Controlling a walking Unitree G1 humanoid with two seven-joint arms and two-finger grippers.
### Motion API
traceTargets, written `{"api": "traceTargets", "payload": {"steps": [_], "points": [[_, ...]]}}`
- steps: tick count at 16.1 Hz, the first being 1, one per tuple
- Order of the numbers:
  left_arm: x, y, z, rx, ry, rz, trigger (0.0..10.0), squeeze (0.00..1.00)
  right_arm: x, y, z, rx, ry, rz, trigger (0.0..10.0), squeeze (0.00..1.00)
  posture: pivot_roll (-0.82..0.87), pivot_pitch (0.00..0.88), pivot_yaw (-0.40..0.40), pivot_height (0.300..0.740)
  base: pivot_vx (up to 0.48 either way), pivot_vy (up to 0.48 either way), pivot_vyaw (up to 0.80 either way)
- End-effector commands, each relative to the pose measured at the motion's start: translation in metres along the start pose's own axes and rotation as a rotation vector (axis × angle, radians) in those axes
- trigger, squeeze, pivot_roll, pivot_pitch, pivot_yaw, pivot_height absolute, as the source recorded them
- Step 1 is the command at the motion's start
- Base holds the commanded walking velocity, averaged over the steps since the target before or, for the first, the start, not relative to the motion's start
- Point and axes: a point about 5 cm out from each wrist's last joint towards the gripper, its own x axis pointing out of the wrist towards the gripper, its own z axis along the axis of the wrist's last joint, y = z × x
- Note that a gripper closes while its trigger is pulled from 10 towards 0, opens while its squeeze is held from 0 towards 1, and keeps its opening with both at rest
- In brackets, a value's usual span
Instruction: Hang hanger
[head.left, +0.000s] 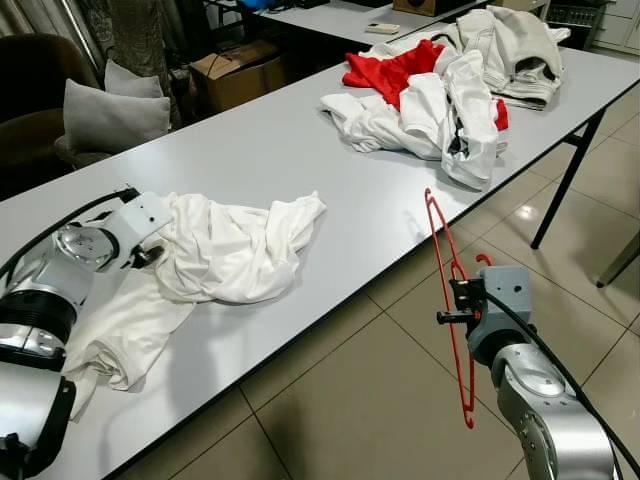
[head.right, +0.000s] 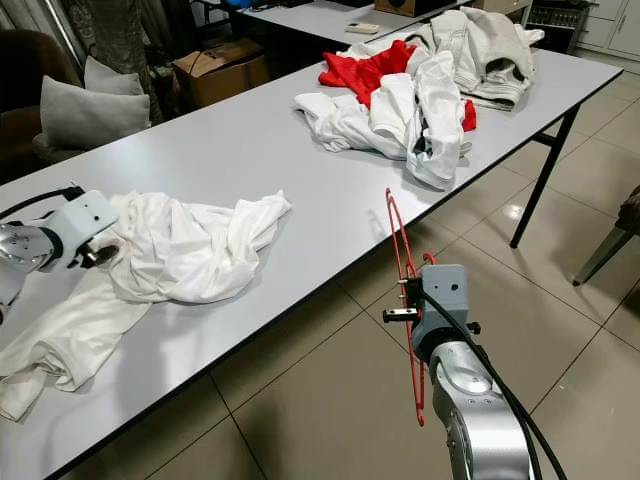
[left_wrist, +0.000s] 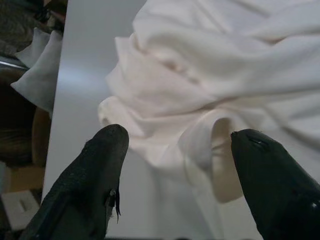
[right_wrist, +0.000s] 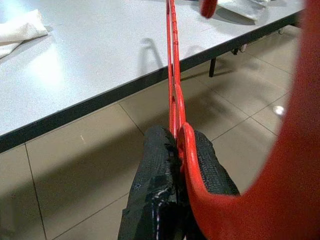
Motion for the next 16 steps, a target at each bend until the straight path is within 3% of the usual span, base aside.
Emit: {"api": "traceTargets", "payload": {"steps": [1, 6, 16], "points": [[-0.0009, 0.0013, -0.0010, -0.020, -0.004, -0.010, 0.0, 0.00, 0.0025, 0.0017, 0.0019, -0.006, -0.008, 0.005, 10.0, 0.00, -0.21, 0.000, 0.131, 0.740, 0.000, 0.000, 0.00], [0.0038, -0.0072, 0.0017, -0.008, -0.003, -0.030, 0.0, 0.00, 0.0027, 0.0018, 0.0021, -0.010, -0.007, 0.008, 10.0, 0.00, -0.21, 0.000, 0.128, 0.740, 0.000, 0.000, 0.00], [0.0045, -0.0055, -0.0064, 0.048, 0.056, 0.006, 0.0, 0.00, 0.0026, 0.0025, 0.0023, -0.013, -0.009, 0.008, 10.0, 0.00, -0.21, 0.000, 0.129, 0.740, 0.000, 0.000, 0.00]]}}
